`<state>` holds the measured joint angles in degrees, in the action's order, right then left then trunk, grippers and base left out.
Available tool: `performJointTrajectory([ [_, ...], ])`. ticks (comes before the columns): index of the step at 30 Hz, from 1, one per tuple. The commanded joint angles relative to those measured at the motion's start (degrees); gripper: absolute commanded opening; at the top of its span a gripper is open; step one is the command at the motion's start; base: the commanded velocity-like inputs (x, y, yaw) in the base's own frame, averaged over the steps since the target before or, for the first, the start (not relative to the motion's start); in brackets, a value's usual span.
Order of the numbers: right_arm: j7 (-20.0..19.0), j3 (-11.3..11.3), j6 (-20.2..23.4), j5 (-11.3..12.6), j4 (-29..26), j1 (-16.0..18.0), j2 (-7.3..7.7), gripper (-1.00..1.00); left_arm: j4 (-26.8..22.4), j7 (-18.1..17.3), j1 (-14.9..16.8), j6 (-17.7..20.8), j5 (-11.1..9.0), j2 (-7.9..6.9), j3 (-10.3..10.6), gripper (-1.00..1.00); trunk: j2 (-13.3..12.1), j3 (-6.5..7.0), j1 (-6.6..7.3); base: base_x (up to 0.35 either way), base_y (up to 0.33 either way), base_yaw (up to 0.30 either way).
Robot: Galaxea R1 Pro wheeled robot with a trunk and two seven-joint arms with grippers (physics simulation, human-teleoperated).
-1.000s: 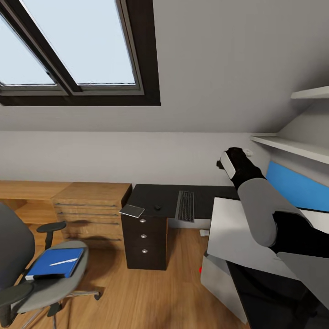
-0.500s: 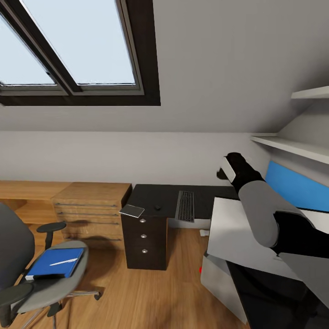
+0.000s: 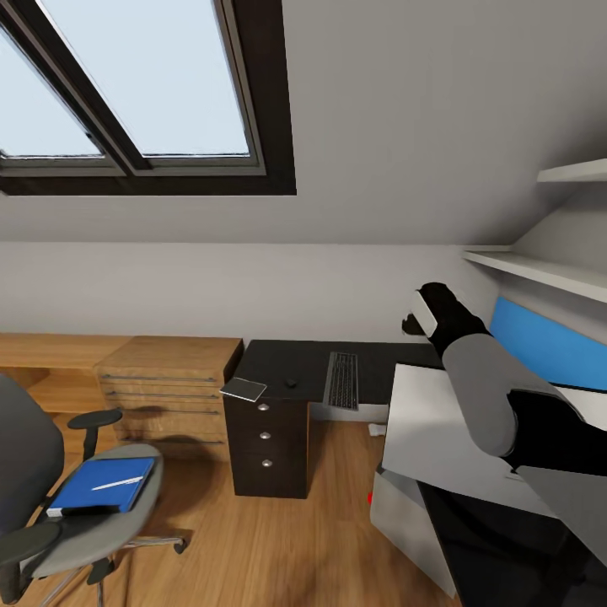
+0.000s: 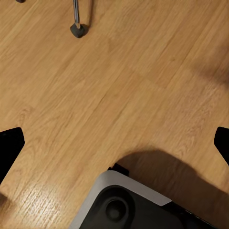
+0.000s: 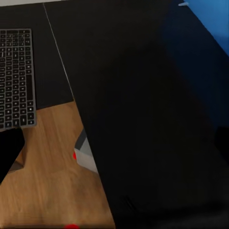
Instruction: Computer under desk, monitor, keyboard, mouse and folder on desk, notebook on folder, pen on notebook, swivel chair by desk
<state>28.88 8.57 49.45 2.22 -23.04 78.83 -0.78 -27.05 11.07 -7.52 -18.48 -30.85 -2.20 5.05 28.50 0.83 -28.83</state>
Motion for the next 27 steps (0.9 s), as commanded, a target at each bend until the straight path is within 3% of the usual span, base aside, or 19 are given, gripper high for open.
performJointTrajectory([
  [1,0.34,0.22,0.14,0.24,0.13,0.00,-0.02,1.00,-0.10,0.44,-0.04,-0.15,-0.35,-0.08,0.49,1.00,0.02,0.00,-0.02,0.000,0.000,0.000],
  [13,0.02,0.30,0.13,0.46,8.18,0.00,0.76,1.00,-0.10,0.44,-0.04,-0.15,-0.35,-0.05,0.49,1.00,0.02,0.00,-0.02,0.000,0.000,0.000],
  [27,-0.05,0.31,-0.22,0.59,11.33,0.00,0.78,1.00,-0.10,0.44,-0.04,-0.15,-0.35,-0.01,0.48,1.00,0.02,0.00,-0.02,-0.060,0.000,0.000],
])
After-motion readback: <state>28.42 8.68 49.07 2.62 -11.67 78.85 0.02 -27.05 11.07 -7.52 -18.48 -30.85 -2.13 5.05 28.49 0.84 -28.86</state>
